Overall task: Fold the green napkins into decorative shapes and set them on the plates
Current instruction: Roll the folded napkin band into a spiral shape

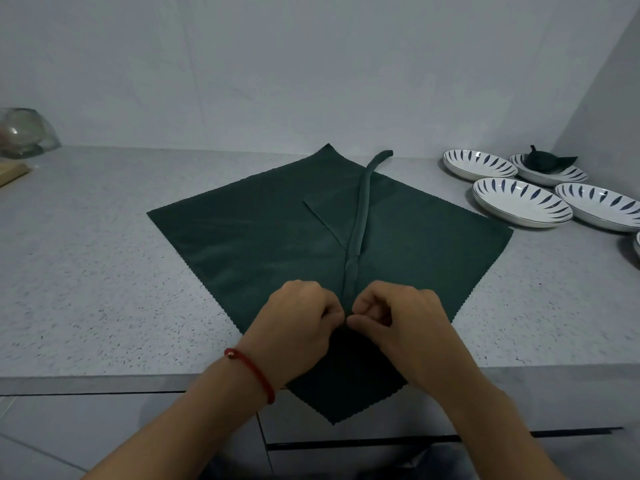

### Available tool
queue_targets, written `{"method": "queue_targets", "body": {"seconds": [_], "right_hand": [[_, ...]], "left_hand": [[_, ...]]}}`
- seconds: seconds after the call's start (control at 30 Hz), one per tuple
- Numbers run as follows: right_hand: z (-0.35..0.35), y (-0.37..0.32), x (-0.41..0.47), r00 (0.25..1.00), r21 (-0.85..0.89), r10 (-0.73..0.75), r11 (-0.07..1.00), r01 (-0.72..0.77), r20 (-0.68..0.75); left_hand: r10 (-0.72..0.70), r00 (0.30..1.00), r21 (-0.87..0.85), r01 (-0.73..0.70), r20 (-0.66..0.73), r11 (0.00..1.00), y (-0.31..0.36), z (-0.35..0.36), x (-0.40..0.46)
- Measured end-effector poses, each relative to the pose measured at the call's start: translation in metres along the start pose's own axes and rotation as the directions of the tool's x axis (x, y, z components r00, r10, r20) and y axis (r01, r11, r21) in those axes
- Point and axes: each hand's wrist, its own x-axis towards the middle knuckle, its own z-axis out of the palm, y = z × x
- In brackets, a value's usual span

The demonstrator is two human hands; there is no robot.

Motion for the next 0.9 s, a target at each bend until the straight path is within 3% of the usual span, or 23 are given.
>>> {"method": "queue_targets", "body": {"seconds": [0.13,0.4,0.53,0.67,0.9], "right_hand": [[0.009,0.004,-0.011,0.992,-0.117,-0.118,0.987,0.112,-0.052],[0.013,0.002,-0.008,0.981,-0.183,-0.192,0.965,0.188,-0.001],[0.004,0.004,0.002,0.998,-0.063,-0.039,0.997,0.042,0.05],[0.0,0.003,0.006,0.997,0.02,0.07,0.997,-0.071,0.04],[0.008,-0.001,-0.006,0.998,-0.109,-0.061,0.992,0.058,-0.024]], "left_hand": [[-0.144,0.984,0.059,0.139,0.103,0.989,0.011,-0.003,0.011],[-0.071,0.997,0.267,0.066,0.008,0.961,0.029,-0.008,0.004],[-0.082,0.996,0.074,0.08,0.029,0.994,0.019,-0.011,0.001],[-0.122,0.988,0.064,0.116,0.097,0.991,0.01,-0.009,0.013],[-0.188,0.936,0.044,0.183,0.297,0.982,0.005,-0.021,0.039]]}}
